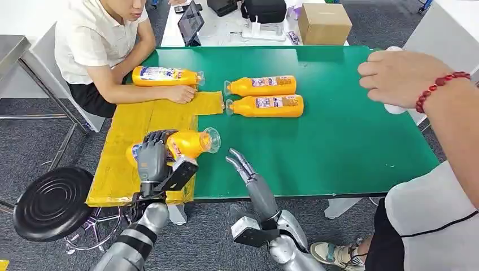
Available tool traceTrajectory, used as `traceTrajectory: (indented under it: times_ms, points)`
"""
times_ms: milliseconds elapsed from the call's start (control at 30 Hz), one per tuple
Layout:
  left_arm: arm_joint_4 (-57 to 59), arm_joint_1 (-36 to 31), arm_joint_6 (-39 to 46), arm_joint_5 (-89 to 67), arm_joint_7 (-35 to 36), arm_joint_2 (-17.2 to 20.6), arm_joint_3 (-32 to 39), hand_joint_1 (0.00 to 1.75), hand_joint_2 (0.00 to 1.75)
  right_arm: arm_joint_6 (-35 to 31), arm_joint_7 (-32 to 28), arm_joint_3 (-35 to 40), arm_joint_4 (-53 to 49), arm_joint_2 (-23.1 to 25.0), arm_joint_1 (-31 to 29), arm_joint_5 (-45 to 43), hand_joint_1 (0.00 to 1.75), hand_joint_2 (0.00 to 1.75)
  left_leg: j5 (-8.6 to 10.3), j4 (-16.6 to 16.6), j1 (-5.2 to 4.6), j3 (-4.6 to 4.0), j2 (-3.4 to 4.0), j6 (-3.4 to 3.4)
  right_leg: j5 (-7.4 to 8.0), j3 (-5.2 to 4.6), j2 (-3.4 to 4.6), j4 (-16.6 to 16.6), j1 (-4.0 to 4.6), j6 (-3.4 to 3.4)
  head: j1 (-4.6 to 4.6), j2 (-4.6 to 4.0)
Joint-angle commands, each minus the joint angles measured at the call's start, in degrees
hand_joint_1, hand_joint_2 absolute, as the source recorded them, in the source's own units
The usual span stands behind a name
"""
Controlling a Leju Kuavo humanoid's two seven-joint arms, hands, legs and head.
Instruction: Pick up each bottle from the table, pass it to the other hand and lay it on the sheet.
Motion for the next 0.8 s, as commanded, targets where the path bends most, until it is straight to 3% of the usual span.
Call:
traceTrajectory:
  times_ms: [33, 133, 400, 533, 567, 600, 633, 800]
  points:
    - [23.84, -12.82, -2.35, -9.06, 3.16, -0.45, 2.35, 1.75, 1.75, 1.53, -1.49, -0.86, 6.72, 1.55, -4.25, -2.04, 0.00, 0.00, -0.03, -0.03, 0.05, 0.16, 0.05, -0.11, -0.03, 0.16, -0.01, -0.03, 0.06, -0.13, -0.02, 0.00]
    - [29.46, -16.04, -8.96, -10.43, 5.72, -0.45, 0.50, 1.75, 1.75, 1.87, -1.75, -1.53, 7.88, 1.85, -4.51, -2.99, 0.00, 0.00, -0.01, -0.02, 0.06, 0.12, -0.03, -0.10, -0.03, 0.16, -0.08, -0.02, 0.07, -0.12, 0.00, 0.00]
    - [31.48, -16.50, -9.08, -12.87, 7.80, 0.03, -0.91, 1.75, 1.75, 2.34, -1.75, -2.22, 8.36, 2.28, -4.63, -5.01, 0.00, 0.00, -0.05, 0.00, 0.07, 0.10, 0.09, -0.12, -0.03, 0.10, 0.03, 0.00, 0.08, -0.14, -0.02, 0.00]
    - [33.94, -17.98, -18.55, -11.43, 11.68, -0.99, 0.20, 1.75, 1.75, 2.37, -1.75, -3.54, 9.70, 2.67, -4.59, -6.08, 0.00, 0.00, -0.06, -0.01, 0.08, 0.17, 0.02, -0.13, -0.08, 0.18, -0.05, 0.01, 0.09, -0.17, 0.00, 0.00]
    - [34.21, -18.37, -21.53, -11.93, 12.59, -0.95, -0.38, 1.52, 1.75, 2.39, -1.75, -3.70, 10.02, 2.78, -4.78, -6.21, 0.00, 0.00, -0.07, 0.02, 0.09, 0.17, 0.02, -0.14, -0.08, 0.19, -0.05, 0.01, 0.10, -0.17, 0.00, 0.00]
    - [34.44, -18.57, -23.47, -12.12, 13.51, -0.94, -0.58, 0.72, 1.75, 2.52, -1.75, -3.57, 9.69, 2.70, -4.79, -6.96, 0.00, 0.00, -0.06, -0.01, 0.09, 0.19, 0.02, -0.14, -0.06, 0.22, -0.06, -0.03, 0.10, -0.18, -0.02, 0.00]
    - [34.87, -18.81, -25.73, -12.55, 14.23, -0.84, -1.05, 0.03, 1.75, 2.52, -1.75, -3.27, 9.57, 2.64, -4.88, -7.79, 0.00, 0.00, -0.01, -0.02, 0.03, 0.10, 0.02, -0.09, -0.02, 0.10, -0.03, -0.02, 0.04, -0.11, 0.00, 0.00]
    - [35.39, -18.81, -29.36, -12.94, 15.66, -0.70, -1.47, 0.00, 1.75, 1.89, -1.75, -3.05, 9.99, 2.68, -4.97, -8.69, 0.00, 0.00, -0.03, -0.08, 0.02, 0.28, 0.18, -0.09, 0.01, 0.25, 0.10, -0.05, 0.03, -0.11, 0.00, 0.00]
